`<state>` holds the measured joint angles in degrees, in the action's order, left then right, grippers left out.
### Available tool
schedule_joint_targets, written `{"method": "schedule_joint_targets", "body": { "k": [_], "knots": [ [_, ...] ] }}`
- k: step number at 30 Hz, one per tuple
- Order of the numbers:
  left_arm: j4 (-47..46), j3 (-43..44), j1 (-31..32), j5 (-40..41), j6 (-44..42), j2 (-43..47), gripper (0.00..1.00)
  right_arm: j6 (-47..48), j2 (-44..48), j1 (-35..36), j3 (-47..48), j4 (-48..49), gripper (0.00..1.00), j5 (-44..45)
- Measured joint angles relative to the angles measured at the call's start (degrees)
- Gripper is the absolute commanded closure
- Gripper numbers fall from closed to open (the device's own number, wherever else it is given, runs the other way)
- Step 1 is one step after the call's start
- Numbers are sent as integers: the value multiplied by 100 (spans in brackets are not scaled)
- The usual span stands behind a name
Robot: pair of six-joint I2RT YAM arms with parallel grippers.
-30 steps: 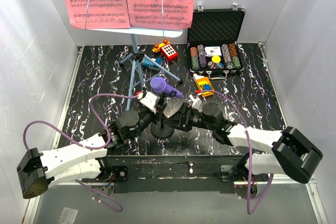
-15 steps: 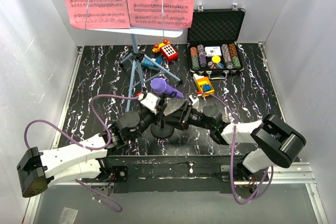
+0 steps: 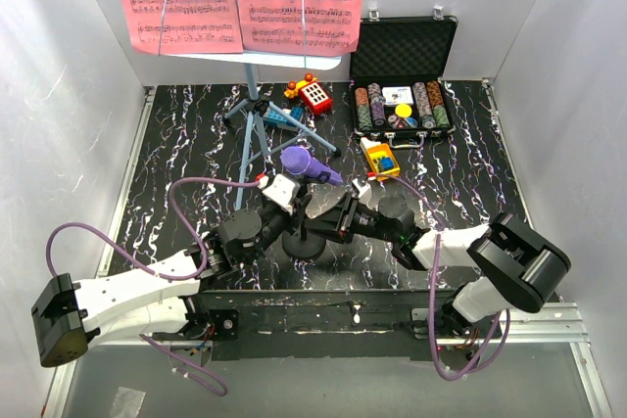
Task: Pack up the instrument practice props
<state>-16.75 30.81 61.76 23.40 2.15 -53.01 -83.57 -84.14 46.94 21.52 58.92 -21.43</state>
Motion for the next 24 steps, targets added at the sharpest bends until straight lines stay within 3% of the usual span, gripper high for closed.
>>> {"method": "schedule_joint_targets", "body": {
  "k": [9,16,24],
  "knots": [
    [-63,0,122,4,0,-55,100,879,614,0,111,-1060,99,9],
    [-243,2,155,72,-2,-203,100,2594,1287,181,767,-3119,99,511],
    [-444,85,240,87,4,-468,100,4358,1867,511,979,-4197,99,1506]
  ]
}}
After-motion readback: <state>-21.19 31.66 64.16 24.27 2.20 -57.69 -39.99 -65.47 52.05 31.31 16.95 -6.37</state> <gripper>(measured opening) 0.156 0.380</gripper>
